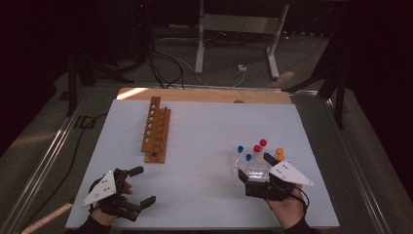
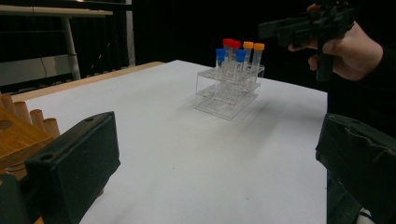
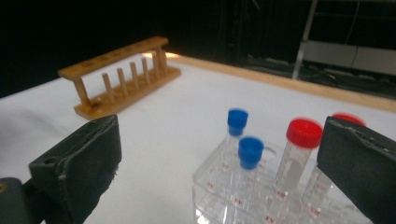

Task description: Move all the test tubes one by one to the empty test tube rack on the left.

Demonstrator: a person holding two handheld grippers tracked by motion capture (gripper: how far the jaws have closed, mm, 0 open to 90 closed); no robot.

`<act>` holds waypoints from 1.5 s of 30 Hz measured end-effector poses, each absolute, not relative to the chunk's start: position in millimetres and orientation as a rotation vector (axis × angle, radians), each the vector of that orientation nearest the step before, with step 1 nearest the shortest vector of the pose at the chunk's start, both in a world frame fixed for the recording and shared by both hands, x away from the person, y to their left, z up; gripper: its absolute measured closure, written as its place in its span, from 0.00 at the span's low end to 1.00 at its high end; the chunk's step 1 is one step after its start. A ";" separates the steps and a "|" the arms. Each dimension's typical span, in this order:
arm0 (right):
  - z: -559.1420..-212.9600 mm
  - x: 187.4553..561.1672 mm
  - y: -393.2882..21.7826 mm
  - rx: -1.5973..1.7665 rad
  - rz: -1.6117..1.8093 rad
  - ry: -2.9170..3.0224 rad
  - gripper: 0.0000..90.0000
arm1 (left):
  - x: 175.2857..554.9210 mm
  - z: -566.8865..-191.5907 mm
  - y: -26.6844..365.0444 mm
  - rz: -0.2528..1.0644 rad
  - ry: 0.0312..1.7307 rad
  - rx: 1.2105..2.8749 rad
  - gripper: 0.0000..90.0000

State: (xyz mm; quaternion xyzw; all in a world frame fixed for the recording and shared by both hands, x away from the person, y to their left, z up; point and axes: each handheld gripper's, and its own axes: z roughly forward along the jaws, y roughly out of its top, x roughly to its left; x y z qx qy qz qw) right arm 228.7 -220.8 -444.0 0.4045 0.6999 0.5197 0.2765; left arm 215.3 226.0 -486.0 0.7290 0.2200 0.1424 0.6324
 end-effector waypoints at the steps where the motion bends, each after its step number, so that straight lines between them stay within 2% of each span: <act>1: -445.8 228.8 -220.1 1.101 1.386 1.883 0.07 | 215.2 -486.0 226.1 0.326 0.504 1.666 0.01; 3: -450.1 229.3 -217.6 1.122 1.372 1.880 0.07 | 215.3 -486.0 226.1 0.326 0.505 1.665 0.01; 4: -454.0 229.8 -215.4 1.145 1.347 1.883 0.16 | 215.4 -486.0 226.2 0.325 0.505 1.663 0.01; 7: -457.9 231.4 -214.5 1.174 1.333 1.873 0.18 | 215.4 -485.8 226.2 0.326 0.503 1.664 0.01; 10: -462.6 234.9 -214.9 1.221 1.306 1.870 0.27 | 214.8 -485.5 226.3 0.330 0.501 1.663 0.01; 11: -465.1 236.4 -215.2 1.229 1.277 1.863 0.34 | 214.7 -485.5 226.4 0.330 0.502 1.662 0.01; 14: -466.7 237.8 -215.6 1.229 1.255 1.864 0.39 | 214.7 -485.3 226.8 0.329 0.501 1.662 0.01; 17: -468.8 241.0 -215.6 1.254 1.239 1.875 0.52 | 214.8 -485.2 226.8 0.329 0.498 1.660 0.01; 19: -469.7 242.0 -215.5 1.260 1.236 1.876 0.53 | 214.7 -485.2 226.7 0.329 0.498 1.661 0.01; 20: -471.4 244.2 -215.5 1.274 1.228 1.882 0.58 | 214.6 -485.2 226.7 0.329 0.498 1.660 0.01; 21: -471.4 244.2 -215.5 1.274 1.228 1.882 0.58 | 214.6 -485.1 226.8 0.329 0.497 1.660 0.01; 22: -472.2 245.6 -215.7 1.282 1.224 1.883 0.63 | 214.5 -485.1 226.8 0.331 0.496 1.660 0.01; 34: -477.0 251.5 -213.5 1.286 1.193 1.920 0.76 | 214.1 -484.8 227.4 0.332 0.494 1.657 0.01; 39: -478.1 253.2 -212.9 1.270 1.170 1.926 0.85 | 214.0 -484.7 227.5 0.333 0.492 1.657 0.01; 45: -477.4 253.6 -213.6 1.272 1.167 1.928 0.86 | 214.1 -484.8 227.4 0.331 0.492 1.657 0.01</act>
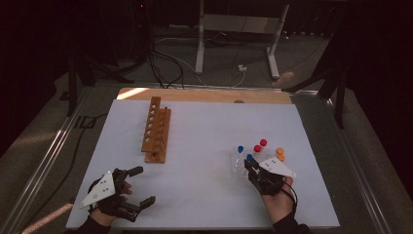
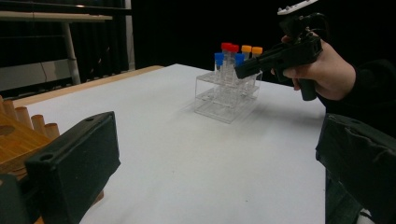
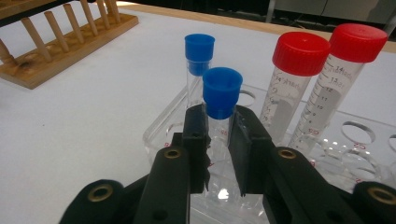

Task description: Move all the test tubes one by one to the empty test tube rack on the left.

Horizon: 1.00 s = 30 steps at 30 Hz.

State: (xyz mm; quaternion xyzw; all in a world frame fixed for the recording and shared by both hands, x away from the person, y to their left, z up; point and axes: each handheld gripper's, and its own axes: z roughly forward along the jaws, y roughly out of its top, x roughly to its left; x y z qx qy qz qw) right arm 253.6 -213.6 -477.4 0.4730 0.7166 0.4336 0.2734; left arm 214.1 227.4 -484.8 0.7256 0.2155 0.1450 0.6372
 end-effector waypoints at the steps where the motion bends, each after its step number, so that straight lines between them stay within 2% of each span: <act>1: -476.9 253.5 -213.6 1.272 1.165 1.926 0.86 | 214.1 -484.8 227.3 0.332 0.491 1.657 0.01; 15: -456.1 247.9 -216.1 1.236 1.204 1.890 0.86 | 214.3 -485.3 226.6 0.328 0.493 1.662 0.01; 30: -408.6 240.7 -211.6 1.130 1.286 1.921 0.86 | 214.8 -478.9 225.8 0.319 0.498 1.679 0.01</act>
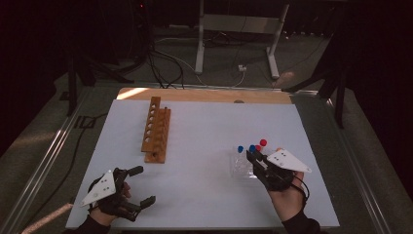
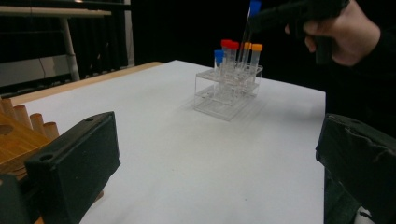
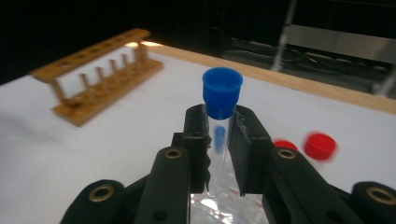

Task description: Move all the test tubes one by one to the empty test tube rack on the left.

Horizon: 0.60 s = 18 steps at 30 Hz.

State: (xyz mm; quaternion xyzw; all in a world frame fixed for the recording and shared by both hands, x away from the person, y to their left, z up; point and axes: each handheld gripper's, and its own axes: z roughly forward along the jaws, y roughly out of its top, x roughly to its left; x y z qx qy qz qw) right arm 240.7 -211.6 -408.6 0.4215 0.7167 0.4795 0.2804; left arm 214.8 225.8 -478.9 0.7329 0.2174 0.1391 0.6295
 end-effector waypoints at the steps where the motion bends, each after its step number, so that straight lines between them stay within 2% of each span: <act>1: -405.6 240.8 -209.5 1.119 1.297 1.939 0.86 | 215.5 -477.3 225.4 0.306 0.505 1.682 0.01; 8: -400.5 244.3 -194.3 0.992 1.356 2.063 0.86 | 218.8 -465.1 219.5 0.265 0.499 1.693 0.01; 18: -421.1 245.3 -175.5 0.870 1.382 2.245 0.86 | 226.6 -442.9 202.9 0.179 0.493 1.666 0.01</act>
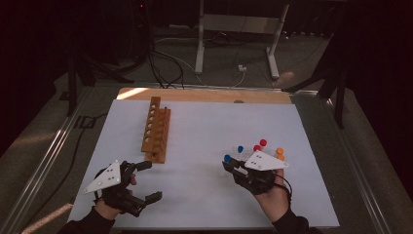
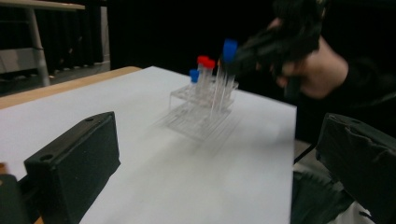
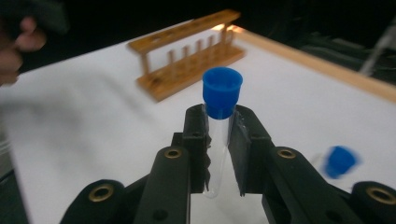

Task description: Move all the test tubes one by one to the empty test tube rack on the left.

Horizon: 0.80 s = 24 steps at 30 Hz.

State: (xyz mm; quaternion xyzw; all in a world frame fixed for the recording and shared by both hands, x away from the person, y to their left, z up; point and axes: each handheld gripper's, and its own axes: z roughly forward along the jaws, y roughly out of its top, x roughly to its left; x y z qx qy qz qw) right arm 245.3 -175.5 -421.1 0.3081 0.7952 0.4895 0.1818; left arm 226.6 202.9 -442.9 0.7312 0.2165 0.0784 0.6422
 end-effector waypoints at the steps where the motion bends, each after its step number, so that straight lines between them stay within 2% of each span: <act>1: -423.4 244.7 -173.5 0.858 1.380 2.256 0.86 | 228.0 -440.5 200.3 0.183 0.505 1.673 0.01; 17: -431.4 237.3 -144.2 0.713 1.420 2.397 0.86 | 244.5 -415.0 145.6 0.097 0.384 1.722 0.02; 21: -429.0 236.3 -141.0 0.697 1.436 2.402 0.86 | 247.5 -414.1 135.7 0.091 0.361 1.728 0.07; 22: -428.6 236.1 -140.2 0.694 1.439 2.404 0.86 | 248.0 -413.8 133.3 0.094 0.358 1.729 0.09; 23: -428.3 235.5 -138.5 0.685 1.442 2.409 0.86 | 248.6 -413.6 131.2 0.096 0.354 1.733 0.16; 24: -428.3 235.5 -138.5 0.685 1.442 2.409 0.86 | 249.0 -413.6 129.1 0.103 0.350 1.731 0.16</act>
